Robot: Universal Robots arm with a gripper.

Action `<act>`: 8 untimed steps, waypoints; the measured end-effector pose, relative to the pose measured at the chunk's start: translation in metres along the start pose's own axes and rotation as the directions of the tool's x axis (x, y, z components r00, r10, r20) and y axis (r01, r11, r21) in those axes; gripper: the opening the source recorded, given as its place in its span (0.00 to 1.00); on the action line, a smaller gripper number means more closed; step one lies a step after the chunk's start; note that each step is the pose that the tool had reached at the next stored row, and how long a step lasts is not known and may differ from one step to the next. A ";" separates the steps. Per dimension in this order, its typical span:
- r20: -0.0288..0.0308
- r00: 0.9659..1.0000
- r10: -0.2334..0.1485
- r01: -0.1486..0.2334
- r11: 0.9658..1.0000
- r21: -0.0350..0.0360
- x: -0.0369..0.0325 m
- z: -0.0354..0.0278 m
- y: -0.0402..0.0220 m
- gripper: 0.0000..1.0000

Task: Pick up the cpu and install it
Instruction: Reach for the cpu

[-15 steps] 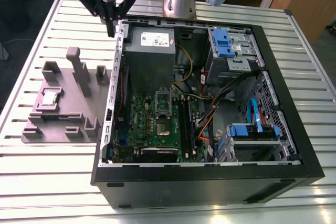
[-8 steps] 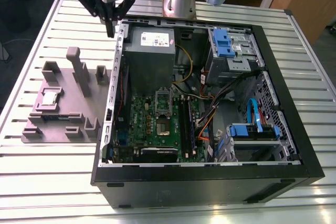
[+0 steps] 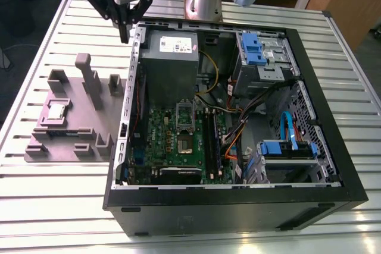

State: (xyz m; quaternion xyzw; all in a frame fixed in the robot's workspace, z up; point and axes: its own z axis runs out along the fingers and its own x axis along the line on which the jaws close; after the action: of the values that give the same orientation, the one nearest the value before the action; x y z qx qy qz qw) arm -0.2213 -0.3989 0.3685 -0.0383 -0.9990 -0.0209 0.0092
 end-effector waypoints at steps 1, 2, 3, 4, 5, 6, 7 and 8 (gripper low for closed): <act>0.000 1.000 0.000 0.000 1.000 0.000 0.0001 0.0001 0.0000 0.10; -0.001 1.000 0.000 0.000 1.000 0.000 0.0002 0.0003 0.0000 0.10; -0.001 1.000 0.000 0.000 1.000 0.000 0.0003 0.0005 0.0000 0.10; -0.002 1.000 0.000 0.000 1.000 0.000 0.0004 0.0006 -0.0001 0.10; -0.002 1.000 0.000 0.000 1.000 0.000 0.0005 0.0008 -0.0001 0.10; -0.003 1.000 0.000 0.000 1.000 0.000 0.0007 0.0009 -0.0001 0.10; -0.003 1.000 0.000 0.000 1.000 0.000 0.0008 0.0011 -0.0001 0.10; -0.004 1.000 0.000 0.000 1.000 0.000 0.0009 0.0012 -0.0001 0.10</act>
State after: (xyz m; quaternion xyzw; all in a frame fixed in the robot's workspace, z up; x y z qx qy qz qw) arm -0.2222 -0.3989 0.3673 -0.0384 -0.9990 -0.0208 0.0111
